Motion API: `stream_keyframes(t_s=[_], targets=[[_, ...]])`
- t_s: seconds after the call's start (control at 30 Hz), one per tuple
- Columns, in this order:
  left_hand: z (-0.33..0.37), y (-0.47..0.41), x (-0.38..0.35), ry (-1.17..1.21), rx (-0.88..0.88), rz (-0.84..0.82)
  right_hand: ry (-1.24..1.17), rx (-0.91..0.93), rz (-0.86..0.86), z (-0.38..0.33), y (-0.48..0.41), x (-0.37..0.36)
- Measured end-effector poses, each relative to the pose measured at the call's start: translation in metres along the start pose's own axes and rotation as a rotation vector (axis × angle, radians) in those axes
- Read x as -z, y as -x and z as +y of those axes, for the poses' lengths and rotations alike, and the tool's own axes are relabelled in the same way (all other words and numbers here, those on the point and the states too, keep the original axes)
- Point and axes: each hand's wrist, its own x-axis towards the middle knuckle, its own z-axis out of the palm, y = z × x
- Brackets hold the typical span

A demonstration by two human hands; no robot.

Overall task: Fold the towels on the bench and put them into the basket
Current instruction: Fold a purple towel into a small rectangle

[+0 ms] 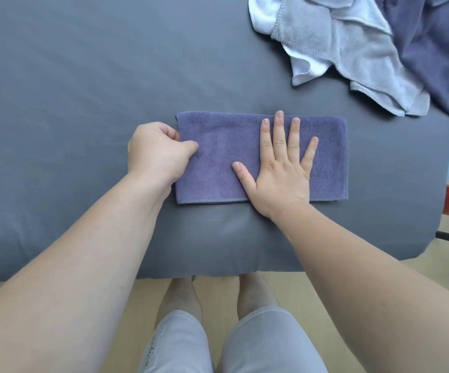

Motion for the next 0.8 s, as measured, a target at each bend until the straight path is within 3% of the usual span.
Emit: stream_keyframes(t_s=[0.3,0.37,0.53,0.67,0.8], targets=[[0.023,0.046,-0.002,0.230,-0.041,-0.063,-0.037,0.039,-0.072,0.004,-0.001,0.004],[0.033,0.056,-0.001,0.263,-0.109,-0.058,-0.188,0.065,-0.074,0.009,-0.001,0.011],[0.064,0.081,-0.024,0.304,-0.301,-0.102,-0.957,-0.042,0.026,0.034,0.007,0.047],[0.079,0.093,-0.075,0.152,-0.408,-0.104,-1.068,-0.196,0.194,0.066,0.012,0.072],[0.089,0.098,-0.125,0.003,-0.495,-0.081,-1.220,-0.314,0.073,0.097,0.009,0.082]])
